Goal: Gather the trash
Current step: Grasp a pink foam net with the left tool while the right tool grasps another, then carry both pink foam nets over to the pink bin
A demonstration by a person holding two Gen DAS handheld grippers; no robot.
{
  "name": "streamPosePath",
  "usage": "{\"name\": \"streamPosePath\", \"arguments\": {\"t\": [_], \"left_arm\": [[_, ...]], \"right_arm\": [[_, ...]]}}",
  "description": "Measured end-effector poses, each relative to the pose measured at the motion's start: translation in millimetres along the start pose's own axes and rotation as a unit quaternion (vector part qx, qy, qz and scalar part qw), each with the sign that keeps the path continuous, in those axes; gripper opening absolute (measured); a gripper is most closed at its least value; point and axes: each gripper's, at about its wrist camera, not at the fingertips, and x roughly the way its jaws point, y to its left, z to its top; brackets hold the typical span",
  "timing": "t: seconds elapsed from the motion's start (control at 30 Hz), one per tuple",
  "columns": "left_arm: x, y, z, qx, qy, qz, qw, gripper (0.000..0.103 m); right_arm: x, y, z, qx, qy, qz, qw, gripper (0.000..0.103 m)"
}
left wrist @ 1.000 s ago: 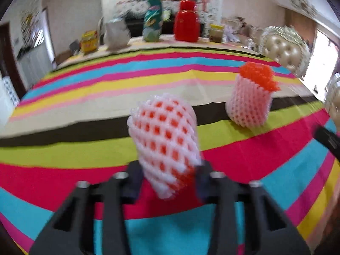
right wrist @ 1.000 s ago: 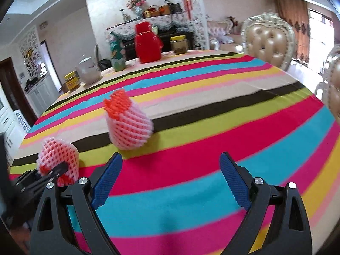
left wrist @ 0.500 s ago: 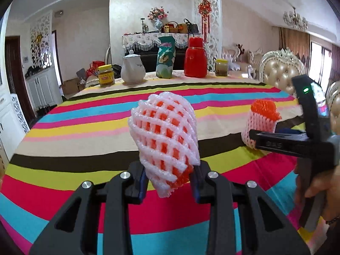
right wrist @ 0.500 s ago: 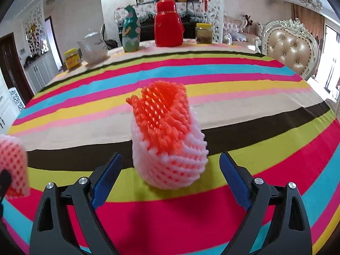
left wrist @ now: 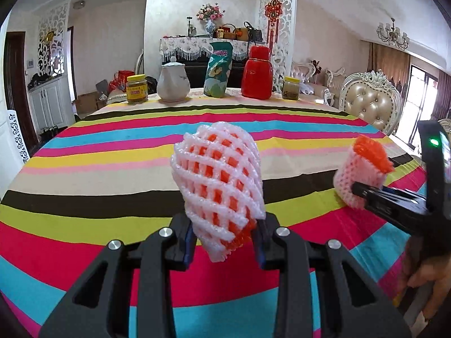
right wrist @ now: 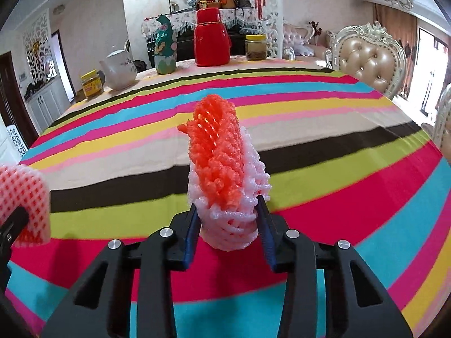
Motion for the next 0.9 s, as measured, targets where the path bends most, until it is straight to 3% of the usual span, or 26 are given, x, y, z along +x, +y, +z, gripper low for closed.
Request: {"name": "streamPosePath", "arguments": {"t": [0.23, 0.4, 0.67, 0.8, 0.9], "left_arm": [[10, 2, -1, -0.001, 0.024, -0.032, 0.9992, 0.032], [8, -16, -6, 0.045, 0.027, -0.062, 0.9967, 0.032], [1, -35, -11, 0.073, 0.021, -0.119, 0.9900, 0.032], [-12, -45, -12, 0.098, -0.005, -0.139, 0.9853, 0.032], [-25, -49, -8, 0.089, -0.017, -0.182, 0.9792, 0.032]], "right_arm": [[-40, 5, -23, 0.009, -0.013, -0.001, 1.000, 0.039], [-74, 9, -43, 0.014, -0.031, -0.003, 0.999, 0.039], [-110, -1, -71, 0.044, -0.048, -0.012, 0.998, 0.039], [-126, 0, -80, 0.037, -0.057, -0.024, 0.997, 0.039], [-141, -6, -86, 0.049, -0.068, -0.022, 0.996, 0.039]]}}
